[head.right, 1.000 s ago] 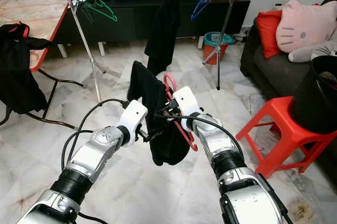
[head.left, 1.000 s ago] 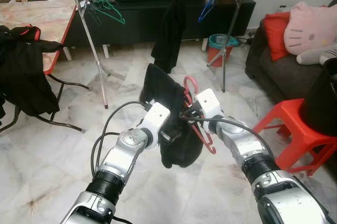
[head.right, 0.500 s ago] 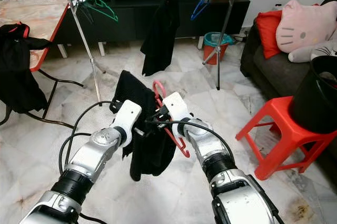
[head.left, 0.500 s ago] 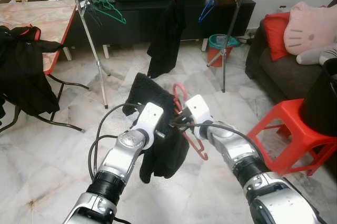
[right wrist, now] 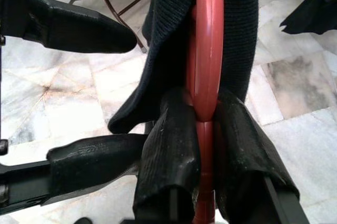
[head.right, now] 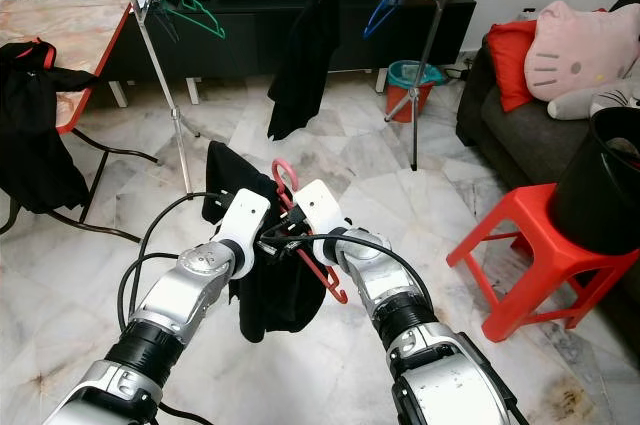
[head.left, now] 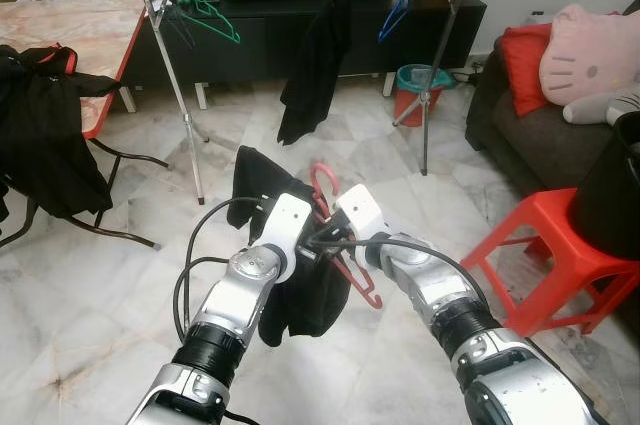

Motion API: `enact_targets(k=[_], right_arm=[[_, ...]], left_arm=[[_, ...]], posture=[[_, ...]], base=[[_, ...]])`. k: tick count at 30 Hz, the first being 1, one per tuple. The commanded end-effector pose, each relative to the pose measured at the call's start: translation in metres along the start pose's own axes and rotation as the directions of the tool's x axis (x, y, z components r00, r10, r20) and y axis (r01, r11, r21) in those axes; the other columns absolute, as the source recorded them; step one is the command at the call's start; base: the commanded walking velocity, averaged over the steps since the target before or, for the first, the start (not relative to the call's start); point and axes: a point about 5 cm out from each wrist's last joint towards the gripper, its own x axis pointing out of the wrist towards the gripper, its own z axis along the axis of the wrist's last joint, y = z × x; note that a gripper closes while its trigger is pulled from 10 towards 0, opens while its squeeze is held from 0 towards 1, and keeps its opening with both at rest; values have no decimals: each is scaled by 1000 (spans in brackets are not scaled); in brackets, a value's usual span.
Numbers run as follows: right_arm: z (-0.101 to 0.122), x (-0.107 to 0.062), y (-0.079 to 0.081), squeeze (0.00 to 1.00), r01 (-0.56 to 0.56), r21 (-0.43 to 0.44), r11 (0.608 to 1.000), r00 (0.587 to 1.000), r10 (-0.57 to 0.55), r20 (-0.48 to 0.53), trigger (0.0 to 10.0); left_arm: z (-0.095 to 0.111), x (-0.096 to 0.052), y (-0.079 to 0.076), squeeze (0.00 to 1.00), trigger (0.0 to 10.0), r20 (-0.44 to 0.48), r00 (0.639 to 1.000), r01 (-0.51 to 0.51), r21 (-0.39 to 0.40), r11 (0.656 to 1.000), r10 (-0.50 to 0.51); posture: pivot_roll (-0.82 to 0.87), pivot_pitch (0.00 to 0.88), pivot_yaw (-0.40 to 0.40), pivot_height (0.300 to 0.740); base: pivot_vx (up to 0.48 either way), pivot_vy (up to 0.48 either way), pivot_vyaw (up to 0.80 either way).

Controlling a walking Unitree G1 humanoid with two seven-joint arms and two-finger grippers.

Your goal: Hang hanger

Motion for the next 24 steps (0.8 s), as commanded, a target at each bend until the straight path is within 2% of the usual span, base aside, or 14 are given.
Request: enact_targets(k=[1,4,5,6,7,8,9,10,24], right_arm=[[17,1,0,0,-12,-28,1000,999,13,51,0],[17,1,1,0,-16,-29,999,999,17,51,0],[17,2,3,0,-33,-33,999,998,34,51,0],[17,2,3,0,-33,-33,999,998,34,51,0],[17,2,4,0,-36,-32,999,998,38,51,0],[17,2,4,0,-36,-32,999,998,38,51,0],[17,2,4,0,-40,-31,999,998,41,52,0],[18,2,5,0,-48,-32,998,997,50,53,0],[19,2,9,0,-76,-39,996,995,79,56,0]], left_arm=[[4,2,0,0,10000,-1,1000,-12,8,1000,12],[4,2,0,0,10000,-1,1000,-19,8,1000,19],[5,2,2,0,9490,4,999,-37,8,999,37],[5,2,2,0,9490,4,999,-37,8,999,37],[5,2,2,0,3176,5,999,-42,9,999,42],[5,2,2,0,3176,5,999,-42,9,999,42],[5,3,2,0,941,5,999,-43,9,999,43],[4,3,2,0,0,4,999,-45,9,999,45],[5,3,2,0,0,10,998,-54,8,998,54]], posture=[[-74,0,-72,732],[-74,0,-72,732],[-76,0,-71,732],[-76,0,-71,732],[-76,0,-71,732],[-76,0,-71,732],[-76,0,-71,732],[-76,0,-71,732],[-78,0,-73,732]], base=[[0,0,0],[0,0,0],[0,0,0],[0,0,0],[0,0,0],[0,0,0],[0,0,0],[0,0,0],[0,0,0]])
